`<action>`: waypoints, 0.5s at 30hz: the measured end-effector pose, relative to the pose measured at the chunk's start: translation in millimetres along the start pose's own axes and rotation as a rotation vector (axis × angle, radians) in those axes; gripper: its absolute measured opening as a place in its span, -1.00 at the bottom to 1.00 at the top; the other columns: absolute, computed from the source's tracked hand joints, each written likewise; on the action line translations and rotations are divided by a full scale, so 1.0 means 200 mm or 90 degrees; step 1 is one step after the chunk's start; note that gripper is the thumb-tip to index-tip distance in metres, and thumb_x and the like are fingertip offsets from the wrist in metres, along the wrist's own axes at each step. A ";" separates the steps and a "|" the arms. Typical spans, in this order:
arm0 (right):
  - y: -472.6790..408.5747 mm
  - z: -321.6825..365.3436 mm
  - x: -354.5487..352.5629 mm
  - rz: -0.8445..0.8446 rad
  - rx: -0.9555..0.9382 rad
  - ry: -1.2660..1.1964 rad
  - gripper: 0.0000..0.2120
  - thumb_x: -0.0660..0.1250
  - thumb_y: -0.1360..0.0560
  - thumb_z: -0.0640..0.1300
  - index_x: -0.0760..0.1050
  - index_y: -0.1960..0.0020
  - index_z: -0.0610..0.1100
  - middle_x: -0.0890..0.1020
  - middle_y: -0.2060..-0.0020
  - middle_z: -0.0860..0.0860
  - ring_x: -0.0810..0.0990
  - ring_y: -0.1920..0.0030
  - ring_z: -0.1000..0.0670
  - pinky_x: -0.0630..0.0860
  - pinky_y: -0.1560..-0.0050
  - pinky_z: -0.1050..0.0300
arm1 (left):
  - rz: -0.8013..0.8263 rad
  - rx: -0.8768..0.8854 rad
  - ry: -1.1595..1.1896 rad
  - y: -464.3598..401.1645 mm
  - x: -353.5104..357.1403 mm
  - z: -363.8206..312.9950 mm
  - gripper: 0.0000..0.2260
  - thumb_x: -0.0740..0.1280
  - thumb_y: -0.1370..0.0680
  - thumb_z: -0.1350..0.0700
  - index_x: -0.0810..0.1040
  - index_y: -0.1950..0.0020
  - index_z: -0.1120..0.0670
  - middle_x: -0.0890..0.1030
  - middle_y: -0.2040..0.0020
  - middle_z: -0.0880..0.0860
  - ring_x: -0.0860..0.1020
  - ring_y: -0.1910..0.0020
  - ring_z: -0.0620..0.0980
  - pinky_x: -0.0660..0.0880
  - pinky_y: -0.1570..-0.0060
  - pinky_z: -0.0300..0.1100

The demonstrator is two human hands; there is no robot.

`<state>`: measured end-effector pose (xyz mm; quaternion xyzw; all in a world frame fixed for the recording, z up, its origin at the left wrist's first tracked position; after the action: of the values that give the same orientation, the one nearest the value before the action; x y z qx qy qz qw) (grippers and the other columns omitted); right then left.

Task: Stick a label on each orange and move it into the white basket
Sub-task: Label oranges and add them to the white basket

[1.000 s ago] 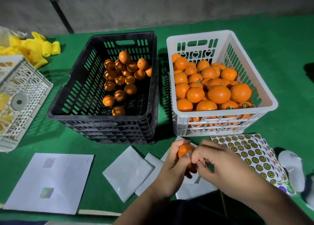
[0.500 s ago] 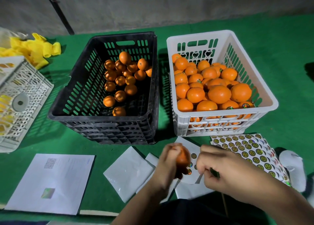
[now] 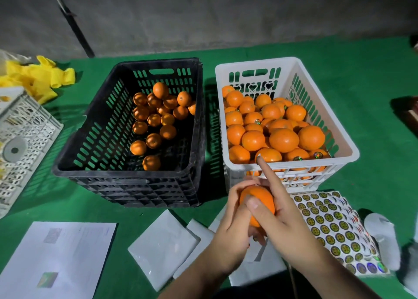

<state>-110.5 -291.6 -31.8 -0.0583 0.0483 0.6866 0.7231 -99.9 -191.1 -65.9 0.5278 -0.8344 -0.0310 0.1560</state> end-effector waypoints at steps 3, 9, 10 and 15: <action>-0.07 0.03 -0.01 -0.031 0.000 -0.064 -0.24 0.42 -0.45 0.40 0.16 -0.55 0.44 0.55 -0.33 0.17 0.65 -0.22 -0.14 0.69 -0.06 -0.18 | -0.020 0.056 0.014 -0.06 0.02 -0.07 -0.63 0.20 -0.64 -0.27 0.47 -0.37 -0.14 0.62 -0.18 -0.01 0.59 0.11 0.11 0.52 0.26 -0.02; -0.16 0.07 -0.06 -0.091 -0.047 -0.128 -0.26 0.43 -0.47 0.18 0.17 -0.56 0.38 0.54 -0.36 0.11 0.59 -0.32 0.03 0.61 -0.18 0.15 | 0.001 0.116 0.145 -0.13 0.05 -0.13 -0.51 0.20 -0.66 -0.30 0.44 -0.47 -0.03 0.53 -0.41 0.15 0.53 -0.39 0.13 0.50 -0.26 0.19; -0.18 0.08 -0.08 -0.117 -0.063 -0.110 -0.24 0.43 -0.46 0.15 0.19 -0.57 0.33 0.53 -0.37 0.13 0.56 -0.35 0.07 0.57 -0.25 0.18 | 0.011 0.117 0.149 -0.15 0.06 -0.14 -0.49 0.20 -0.65 -0.32 0.43 -0.48 -0.05 0.51 -0.45 0.14 0.49 -0.45 0.12 0.52 -0.31 0.13; -0.38 0.12 -0.25 -0.151 -0.122 -0.029 -0.19 0.42 -0.54 -0.07 0.05 -0.65 0.06 0.70 -0.08 0.10 0.62 -0.24 0.10 0.47 -0.31 0.19 | 0.014 0.249 -0.438 -0.33 0.06 -0.30 -0.47 -0.06 -0.65 -0.42 0.13 -0.59 -0.30 0.32 -0.50 -0.20 0.54 -0.34 -0.04 0.60 -0.14 0.14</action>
<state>-36.8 -340.4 0.3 -0.1169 -0.0415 0.5988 0.7912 -29.4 -225.4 -21.2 0.4976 -0.8336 -0.0449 -0.2357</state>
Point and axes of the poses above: each hand's wrist, its own y-axis away from the middle knuckle, its own x-axis out of the palm, z = x × y, the point moved 9 cm from there along -y, towards the middle knuckle
